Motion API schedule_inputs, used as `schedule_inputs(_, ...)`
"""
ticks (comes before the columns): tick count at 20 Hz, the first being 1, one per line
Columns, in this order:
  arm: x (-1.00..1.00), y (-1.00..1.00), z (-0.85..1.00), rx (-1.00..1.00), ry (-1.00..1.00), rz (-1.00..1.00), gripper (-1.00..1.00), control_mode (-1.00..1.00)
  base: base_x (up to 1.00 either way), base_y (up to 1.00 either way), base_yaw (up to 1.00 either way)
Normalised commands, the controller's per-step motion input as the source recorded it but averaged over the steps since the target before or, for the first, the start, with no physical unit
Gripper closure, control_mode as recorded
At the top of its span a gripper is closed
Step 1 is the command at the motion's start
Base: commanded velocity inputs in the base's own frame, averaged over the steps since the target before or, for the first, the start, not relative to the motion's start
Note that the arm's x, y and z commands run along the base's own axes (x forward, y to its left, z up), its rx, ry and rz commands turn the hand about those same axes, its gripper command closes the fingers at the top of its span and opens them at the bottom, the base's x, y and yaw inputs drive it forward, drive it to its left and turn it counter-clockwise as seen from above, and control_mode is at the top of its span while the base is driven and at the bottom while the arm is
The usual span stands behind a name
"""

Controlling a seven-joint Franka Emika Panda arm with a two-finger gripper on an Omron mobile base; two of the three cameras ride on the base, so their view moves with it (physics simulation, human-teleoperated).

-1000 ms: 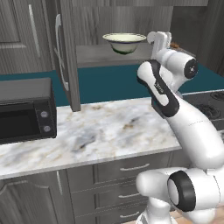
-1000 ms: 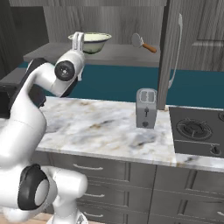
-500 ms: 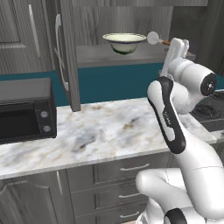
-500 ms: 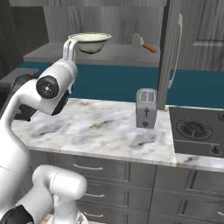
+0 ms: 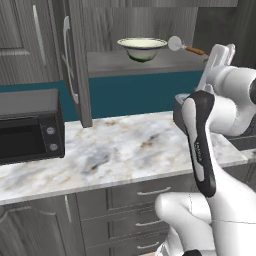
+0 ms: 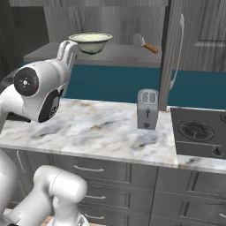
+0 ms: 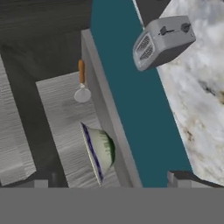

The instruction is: Pick the mug and place it in the sink. Pick the bowl and place it in the open cabinet and then close the cabinet.

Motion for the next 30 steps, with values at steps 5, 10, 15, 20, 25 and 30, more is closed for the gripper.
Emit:
schedule_inputs(5,-0.63,-0.28,0.02,0.07,0.08,-0.01,-1.0,-1.0,0.0,0.0,0.0)
schedule_inputs(10,-0.64,-0.21,-0.02,0.03,0.01,0.0,-1.0,-1.0,0.0,0.0,0.0)
schedule_inputs(15,-0.62,-0.11,0.0,0.0,-0.07,0.0,-1.0,-1.0,0.0,0.0,0.0)
schedule_inputs(20,-0.51,-0.19,0.0,0.02,-0.02,0.0,-1.0,-1.0,0.0,0.0,0.0)
schedule_inputs(25,-0.41,-0.31,0.0,0.06,0.0,0.0,-1.0,-1.0,0.0,0.0,0.0)
schedule_inputs(30,-0.26,-0.32,0.0,0.03,0.0,0.0,-1.0,-1.0,0.0,0.0,0.0)
